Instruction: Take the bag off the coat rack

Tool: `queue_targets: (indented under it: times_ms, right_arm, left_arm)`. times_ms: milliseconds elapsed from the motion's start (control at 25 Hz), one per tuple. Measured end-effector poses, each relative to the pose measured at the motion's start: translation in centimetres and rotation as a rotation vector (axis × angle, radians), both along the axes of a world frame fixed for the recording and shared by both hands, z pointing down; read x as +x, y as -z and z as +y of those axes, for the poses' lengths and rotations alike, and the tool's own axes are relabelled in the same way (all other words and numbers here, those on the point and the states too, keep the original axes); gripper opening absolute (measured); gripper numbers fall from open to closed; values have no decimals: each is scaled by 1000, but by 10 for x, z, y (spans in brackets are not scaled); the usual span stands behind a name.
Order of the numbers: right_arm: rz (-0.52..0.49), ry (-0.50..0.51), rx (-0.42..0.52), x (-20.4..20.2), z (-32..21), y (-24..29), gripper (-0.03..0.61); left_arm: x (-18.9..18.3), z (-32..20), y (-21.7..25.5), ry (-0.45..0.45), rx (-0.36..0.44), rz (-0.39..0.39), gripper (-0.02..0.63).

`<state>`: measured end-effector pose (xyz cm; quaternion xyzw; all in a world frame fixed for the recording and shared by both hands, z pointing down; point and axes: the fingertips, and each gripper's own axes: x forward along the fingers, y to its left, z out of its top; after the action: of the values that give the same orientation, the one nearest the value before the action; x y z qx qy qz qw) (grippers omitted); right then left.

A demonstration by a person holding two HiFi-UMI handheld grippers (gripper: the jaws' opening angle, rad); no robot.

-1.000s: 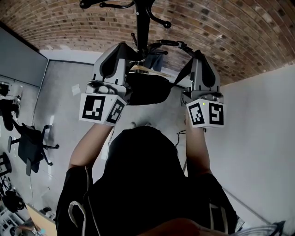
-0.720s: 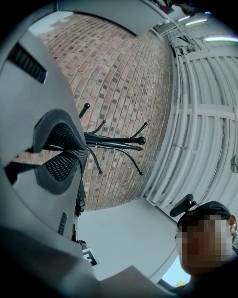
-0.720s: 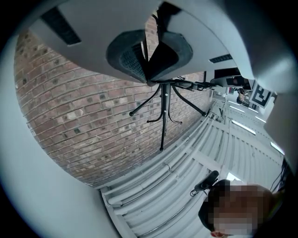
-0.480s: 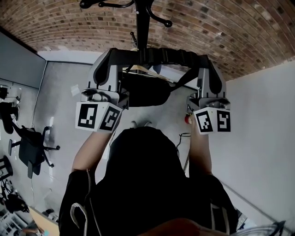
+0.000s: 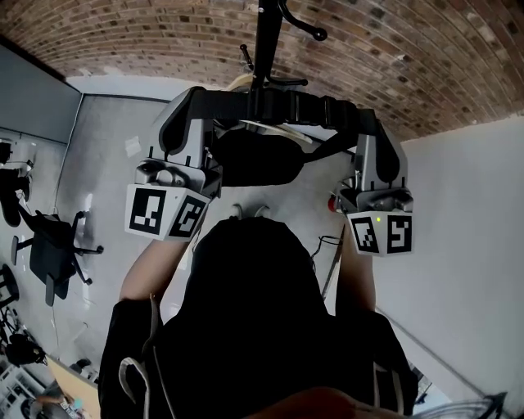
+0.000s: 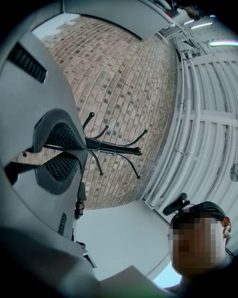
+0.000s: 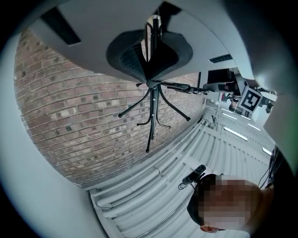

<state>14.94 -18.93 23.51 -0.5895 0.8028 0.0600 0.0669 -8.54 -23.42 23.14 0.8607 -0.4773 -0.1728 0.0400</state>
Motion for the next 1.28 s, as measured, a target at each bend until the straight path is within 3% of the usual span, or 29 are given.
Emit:
queue_targets:
  times_ms: [240, 440, 1040, 1280]
  right_arm:
    - [-12, -4, -13, -7, 18, -1, 22]
    - [-10, 12, -18, -12, 34, 5, 23]
    - [-52, 54, -6, -33, 65, 17, 23]
    - [-14, 35, -1, -30, 71, 16, 23]
  left_arm:
    - [-4, 9, -4, -38, -57, -1, 21]
    - [-8, 23, 14, -45, -7, -18, 21]
    - [-29, 64, 4, 9, -27, 30, 21]
    - [-30, 75, 9, 28, -9, -4, 21]
